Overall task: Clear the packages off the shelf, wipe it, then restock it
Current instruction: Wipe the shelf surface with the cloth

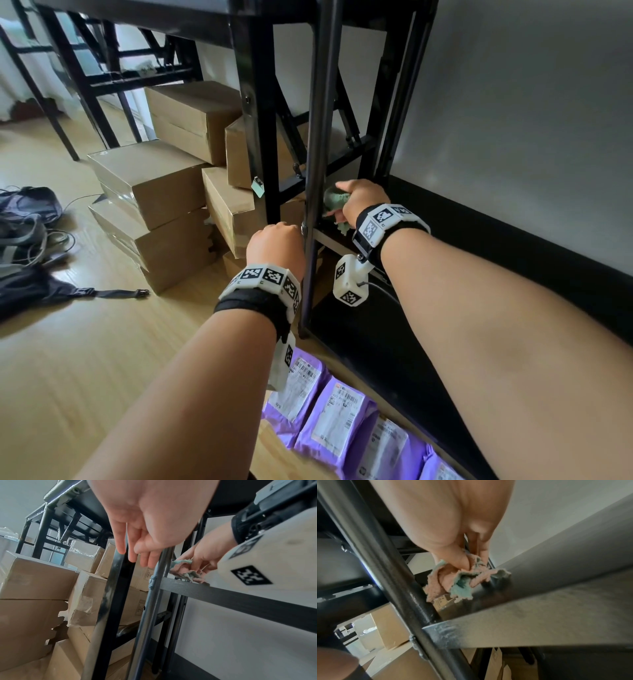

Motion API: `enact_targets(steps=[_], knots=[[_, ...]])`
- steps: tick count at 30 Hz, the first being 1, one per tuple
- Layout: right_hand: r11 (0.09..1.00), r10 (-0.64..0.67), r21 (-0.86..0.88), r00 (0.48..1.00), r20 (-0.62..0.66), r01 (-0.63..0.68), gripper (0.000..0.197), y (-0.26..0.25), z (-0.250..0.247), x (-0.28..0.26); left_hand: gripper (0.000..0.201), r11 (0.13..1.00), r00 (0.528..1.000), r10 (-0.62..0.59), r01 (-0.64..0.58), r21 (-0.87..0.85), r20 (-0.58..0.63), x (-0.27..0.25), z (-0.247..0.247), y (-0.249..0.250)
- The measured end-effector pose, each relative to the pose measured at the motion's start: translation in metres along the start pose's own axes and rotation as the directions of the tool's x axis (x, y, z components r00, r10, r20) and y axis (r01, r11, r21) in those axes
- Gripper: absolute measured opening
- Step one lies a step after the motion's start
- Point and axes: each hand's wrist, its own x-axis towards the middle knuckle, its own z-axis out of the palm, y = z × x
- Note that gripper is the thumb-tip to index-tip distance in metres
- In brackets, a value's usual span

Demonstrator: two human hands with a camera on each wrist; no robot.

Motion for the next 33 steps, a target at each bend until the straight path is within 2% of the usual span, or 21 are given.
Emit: enact_targets(steps=[1, 3, 4, 6, 7, 10, 13, 15, 18, 20, 23, 26, 28, 29, 33], knots=[[0.999, -0.016, -0.044, 1.0, -0.011, 0.015, 0.048, -0.002, 0.006, 0.012, 0.039, 1.0, 1.0, 0.001, 0.0, -0.002, 0.008, 0.002, 0.0, 0.0], [0.97, -0.098, -0.224, 0.995, -0.004, 0.095, 0.046, -0.004, 0.013, -0.002, 0.039, 1.0, 1.0, -0.003, 0.003, 0.002, 0.019, 0.005, 0.002, 0.0], [0.91, -0.14, -0.389, 0.989, 0.035, 0.143, 0.046, -0.002, 0.013, -0.006, 0.039, 1.0, 1.0, -0.005, 0.005, 0.007, 0.019, 0.006, 0.003, -0.001], [0.693, -0.237, -0.678, 0.966, 0.107, 0.245, 0.046, 0.002, 0.012, -0.004, 0.039, 1.0, 1.0, -0.007, 0.007, 0.011, 0.019, 0.006, 0.006, -0.001], [0.651, -0.273, -0.705, 0.954, 0.127, 0.28, 0.046, 0.004, 0.01, -0.006, 0.039, 1.0, 1.0, -0.007, 0.007, 0.01, 0.021, 0.006, 0.007, 0.0], [0.641, -0.346, -0.673, 0.922, 0.176, 0.369, 0.048, 0.008, 0.006, -0.005, 0.041, 1.0, 1.0, -0.007, 0.006, 0.018, 0.026, 0.005, 0.011, 0.0], [0.884, -0.187, -0.433, 0.982, 0.023, 0.178, 0.048, 0.002, 0.015, -0.003, 0.044, 1.0, 0.999, -0.009, 0.008, 0.019, 0.033, 0.003, 0.012, 0.001], [0.926, -0.136, -0.354, 0.991, 0.011, 0.131, 0.053, 0.0, 0.017, -0.005, 0.042, 1.0, 1.0, -0.007, 0.007, 0.011, 0.029, 0.002, 0.01, 0.001], [0.885, -0.117, -0.443, 0.989, 0.087, 0.144, 0.053, 0.003, 0.012, -0.006, 0.041, 1.0, 1.0, -0.014, 0.014, -0.008, 0.028, 0.0, 0.007, 0.0], [0.859, -0.1, -0.489, 0.986, 0.132, 0.153, 0.047, 0.006, 0.008, -0.01, 0.042, 1.0, 0.999, -0.024, 0.025, -0.009, 0.034, -0.002, 0.006, -0.002], [0.807, -0.092, -0.568, 0.985, 0.146, 0.16, 0.042, 0.011, 0.0, -0.027, 0.041, 1.0, 0.999, -0.023, 0.023, -0.002, 0.03, -0.006, 0.005, -0.003], [0.705, -0.234, -0.661, 0.964, 0.129, 0.259, 0.039, 0.024, -0.01, -0.051, 0.041, 1.0, 0.999, -0.031, 0.031, -0.004, 0.034, -0.01, 0.003, -0.002], [0.636, -0.318, -0.687, 0.93, 0.183, 0.353, 0.034, 0.035, -0.014, -0.063, 0.042, 0.999, 0.999, -0.036, 0.036, -0.008, 0.034, -0.013, 0.001, -0.002], [0.622, -0.338, -0.686, 0.92, 0.199, 0.376, 0.034, 0.039, -0.014, -0.066, 0.042, 0.999, 0.999, -0.042, 0.042, -0.009, 0.033, -0.015, 0.001, -0.002], [0.681, -0.364, -0.603, 0.907, 0.214, 0.415, 0.039, 0.048, -0.009, -0.078, 0.044, 0.998, 0.997, -0.064, 0.065, -0.008, 0.046, -0.022, -0.003, -0.003]])
